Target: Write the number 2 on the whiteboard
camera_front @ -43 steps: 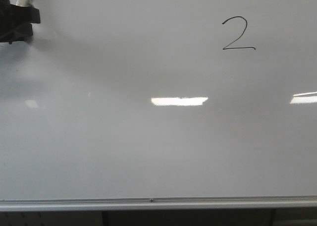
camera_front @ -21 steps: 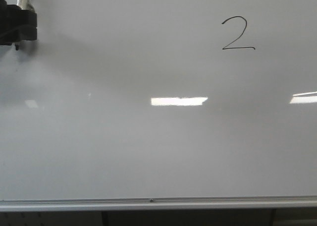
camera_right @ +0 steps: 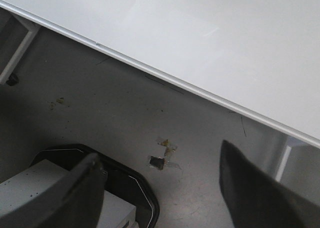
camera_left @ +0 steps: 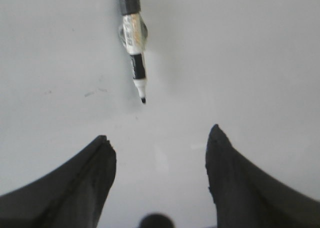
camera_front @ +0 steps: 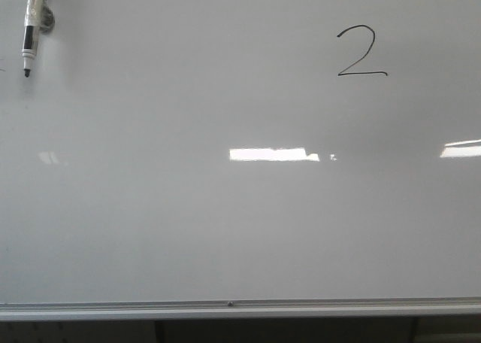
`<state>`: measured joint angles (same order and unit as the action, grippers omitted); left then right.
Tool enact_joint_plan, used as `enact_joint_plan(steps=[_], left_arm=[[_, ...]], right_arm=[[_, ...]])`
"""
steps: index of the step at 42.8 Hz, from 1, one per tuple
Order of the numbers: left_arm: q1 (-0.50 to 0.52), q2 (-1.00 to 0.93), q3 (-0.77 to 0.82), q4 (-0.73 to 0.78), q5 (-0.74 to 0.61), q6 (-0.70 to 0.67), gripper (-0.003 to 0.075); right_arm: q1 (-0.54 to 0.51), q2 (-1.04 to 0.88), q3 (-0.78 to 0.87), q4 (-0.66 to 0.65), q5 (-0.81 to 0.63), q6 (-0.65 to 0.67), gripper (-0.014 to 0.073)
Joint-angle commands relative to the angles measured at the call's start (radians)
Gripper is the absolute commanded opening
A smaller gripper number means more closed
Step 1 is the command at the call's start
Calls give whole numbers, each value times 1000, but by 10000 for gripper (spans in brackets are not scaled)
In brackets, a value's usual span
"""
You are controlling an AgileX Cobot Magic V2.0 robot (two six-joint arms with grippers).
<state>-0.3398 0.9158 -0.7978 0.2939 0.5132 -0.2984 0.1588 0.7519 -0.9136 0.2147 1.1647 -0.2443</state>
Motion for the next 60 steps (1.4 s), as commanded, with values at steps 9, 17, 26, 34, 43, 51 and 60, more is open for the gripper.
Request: enact_joint_plan(steps=[9,17,26,34,43,51,60], left_arm=[[-256,-231,-28,-149,422,85,400],[-392,-327,-28,-343,366,298,400],[-413,-344,-28,-261,268,298,400],[-413,-344,-28,-247,264,298,391],[-413,-344,-28,-253,262,286,172],[-413,-344,-28,-264,237,285,-20],[-413,-344,-28,-285,233,284,-20]], right_arm=[[-7,-44,-67,-82,38,101,516],[-7,-155,-67,-81,7,101,516],[-7,-264,-67,-81,-11,101,516],[-7,-284,-67,-82,-12,101,498],[-7,-284,-67,-82,-25,101,143],[-7,-284,-67,-82,-24,101,-64],[-7,-284,-67,-82,-9,101,-70]])
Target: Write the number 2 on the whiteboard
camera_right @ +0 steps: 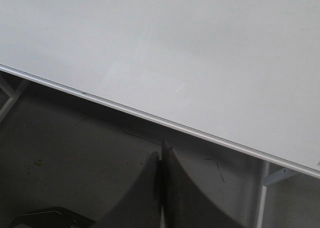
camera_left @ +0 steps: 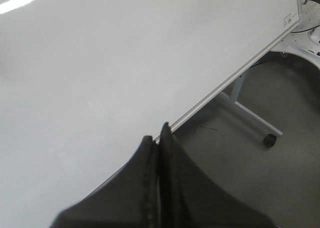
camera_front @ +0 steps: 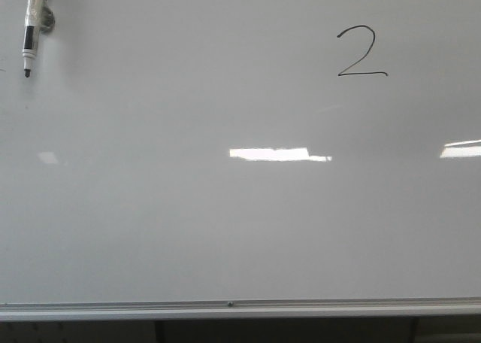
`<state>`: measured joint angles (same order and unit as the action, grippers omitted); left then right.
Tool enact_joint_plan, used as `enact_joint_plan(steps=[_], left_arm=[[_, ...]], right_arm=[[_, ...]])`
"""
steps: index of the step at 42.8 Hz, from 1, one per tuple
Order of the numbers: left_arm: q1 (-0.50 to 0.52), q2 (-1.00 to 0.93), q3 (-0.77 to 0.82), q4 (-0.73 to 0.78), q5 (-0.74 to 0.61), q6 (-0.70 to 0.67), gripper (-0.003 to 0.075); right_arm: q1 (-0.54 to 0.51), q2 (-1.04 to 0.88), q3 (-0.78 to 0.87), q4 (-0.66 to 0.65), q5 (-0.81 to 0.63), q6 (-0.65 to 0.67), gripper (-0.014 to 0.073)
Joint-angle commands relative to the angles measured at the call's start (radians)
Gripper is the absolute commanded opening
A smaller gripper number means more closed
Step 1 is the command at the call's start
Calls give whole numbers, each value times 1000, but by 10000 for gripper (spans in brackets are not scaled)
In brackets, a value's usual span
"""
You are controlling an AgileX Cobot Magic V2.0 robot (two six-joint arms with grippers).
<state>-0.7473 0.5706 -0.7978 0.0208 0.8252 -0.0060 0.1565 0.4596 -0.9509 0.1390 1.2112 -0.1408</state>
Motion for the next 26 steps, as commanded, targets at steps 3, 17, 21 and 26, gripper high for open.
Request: enact_joint_plan(steps=[3,17,21,26], left_arm=[[-6,1,-28,-12,-79,-8,-20],[-6,1,-26,-12,-82,-8,-20],[58,-19,-14,-21,-85,-8,-20],[221,-75,54,-49,-155,-8,-20]], right_arm=[[-5,9,-29,-6,-55,-2,-70],[-5,9,-29,-6,-55,-2,-70],[-5,9,-29,-6,-55,-2,-70],[-5,9,-29,-6,-55,-2,-70]])
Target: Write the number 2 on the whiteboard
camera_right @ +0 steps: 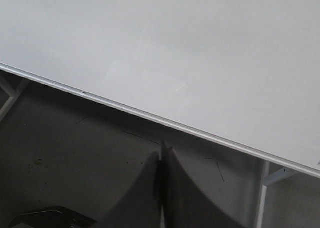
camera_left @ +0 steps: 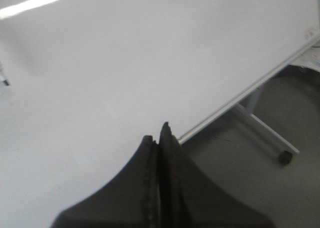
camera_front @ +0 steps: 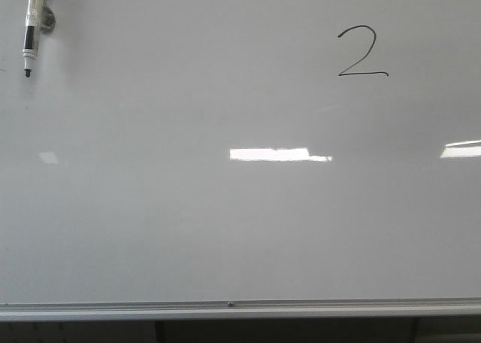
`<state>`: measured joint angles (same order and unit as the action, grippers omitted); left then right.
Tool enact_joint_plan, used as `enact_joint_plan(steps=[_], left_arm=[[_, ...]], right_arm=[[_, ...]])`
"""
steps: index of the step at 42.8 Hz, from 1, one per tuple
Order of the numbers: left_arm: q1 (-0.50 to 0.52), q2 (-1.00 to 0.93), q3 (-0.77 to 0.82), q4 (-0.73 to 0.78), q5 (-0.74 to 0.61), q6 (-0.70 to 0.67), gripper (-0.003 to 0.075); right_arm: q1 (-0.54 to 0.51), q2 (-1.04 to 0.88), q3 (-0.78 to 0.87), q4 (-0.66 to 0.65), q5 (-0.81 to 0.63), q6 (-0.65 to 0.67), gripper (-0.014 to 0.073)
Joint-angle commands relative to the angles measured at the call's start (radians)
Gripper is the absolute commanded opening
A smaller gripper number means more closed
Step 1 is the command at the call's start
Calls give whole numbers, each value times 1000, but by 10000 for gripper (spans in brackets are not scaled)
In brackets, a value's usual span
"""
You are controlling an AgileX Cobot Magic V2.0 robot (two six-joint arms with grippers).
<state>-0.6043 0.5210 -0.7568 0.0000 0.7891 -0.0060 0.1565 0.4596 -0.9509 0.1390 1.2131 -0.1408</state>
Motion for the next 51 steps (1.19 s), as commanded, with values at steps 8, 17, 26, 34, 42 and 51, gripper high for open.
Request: enact_joint_plan(steps=[8,17,26,34,42,51], left_arm=[[286,-201,276,-51,-421,-8,-20],[461,-426,600,-56,-733,-8,-20],[549,-543,766,-56,-797,-8,-20],[584,-554,797,-18,-783,6,-20],[584,-554,797,0,-783,1,-20],[584,-552,797,0,-789,1,-20]], right_arm=[[-5,9,-29,-6,-56,-2,-70],[-5,9,-29,-6,-56,-2,-70],[-5,9,-29,-6,-56,-2,-70],[-5,9,-29,-6,-51,-2,-70],[-5,9,-29,-6,-50,-2,-70],[-5,9,-29,-6,-50,-2,-70]])
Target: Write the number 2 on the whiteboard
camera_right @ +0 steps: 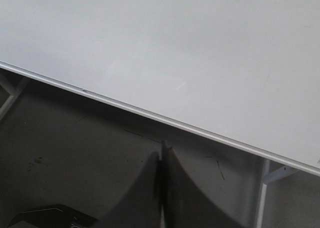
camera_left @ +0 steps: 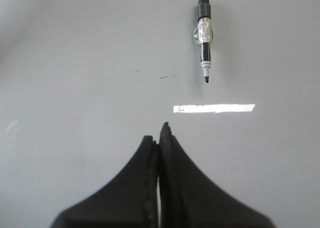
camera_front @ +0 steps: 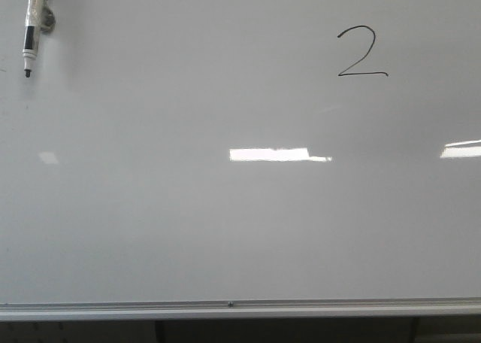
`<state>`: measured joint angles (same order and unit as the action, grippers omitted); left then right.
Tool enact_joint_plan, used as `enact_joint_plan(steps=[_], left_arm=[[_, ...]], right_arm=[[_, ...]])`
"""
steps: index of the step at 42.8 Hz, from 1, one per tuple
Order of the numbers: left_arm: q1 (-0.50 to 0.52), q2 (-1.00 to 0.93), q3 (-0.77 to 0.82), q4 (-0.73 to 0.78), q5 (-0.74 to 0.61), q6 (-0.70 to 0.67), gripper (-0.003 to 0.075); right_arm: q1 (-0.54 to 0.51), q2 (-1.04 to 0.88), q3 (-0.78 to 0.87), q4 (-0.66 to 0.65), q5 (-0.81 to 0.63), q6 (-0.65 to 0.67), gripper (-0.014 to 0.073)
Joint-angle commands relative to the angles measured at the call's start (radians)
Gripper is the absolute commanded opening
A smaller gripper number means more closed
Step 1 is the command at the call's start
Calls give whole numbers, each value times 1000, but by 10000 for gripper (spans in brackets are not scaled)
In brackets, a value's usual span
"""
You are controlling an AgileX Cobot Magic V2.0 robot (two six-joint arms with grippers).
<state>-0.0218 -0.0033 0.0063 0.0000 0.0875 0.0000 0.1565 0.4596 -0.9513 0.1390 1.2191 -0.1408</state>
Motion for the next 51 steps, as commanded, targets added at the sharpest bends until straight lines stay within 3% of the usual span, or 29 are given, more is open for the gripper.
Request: enact_joint_plan(steps=[1,35,42,51], left_arm=[[1,-28,34,0,-87,-6,-20],[1,-28,34,0,-87,-6,-20],[1,-26,34,0,-87,-6,-20],[1,-26,34,0,-87,-6,-20]], right_arm=[[-5,9,-29,-6,-56,-2,-70],[-5,-2,-23,-13,-74,-2,-70],[-57,-110,121,-47,-356,-4,-70],[-110,-298,499,-54,-873,-3,-70]])
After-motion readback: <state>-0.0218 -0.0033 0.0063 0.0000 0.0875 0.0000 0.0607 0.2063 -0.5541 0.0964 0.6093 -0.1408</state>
